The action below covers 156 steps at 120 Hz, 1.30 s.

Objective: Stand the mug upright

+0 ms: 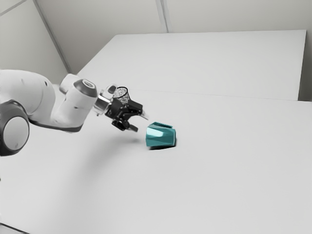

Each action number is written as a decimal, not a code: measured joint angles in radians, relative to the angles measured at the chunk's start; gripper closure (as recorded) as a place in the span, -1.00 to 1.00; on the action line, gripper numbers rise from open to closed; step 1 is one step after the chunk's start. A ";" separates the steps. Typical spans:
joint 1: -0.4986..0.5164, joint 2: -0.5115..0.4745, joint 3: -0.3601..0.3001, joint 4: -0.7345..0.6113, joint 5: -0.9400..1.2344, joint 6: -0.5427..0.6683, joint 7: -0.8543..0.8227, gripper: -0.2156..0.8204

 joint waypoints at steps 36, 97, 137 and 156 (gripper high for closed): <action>-0.006 0.030 0.000 -0.027 -0.138 -0.023 0.121 -0.58; -0.027 0.076 -0.012 -0.018 -0.231 -0.049 0.224 -0.58; -0.029 0.075 -0.020 -0.017 -0.279 -0.080 0.260 -0.34; -0.029 0.074 -0.020 -0.020 -0.290 -0.091 0.276 -0.07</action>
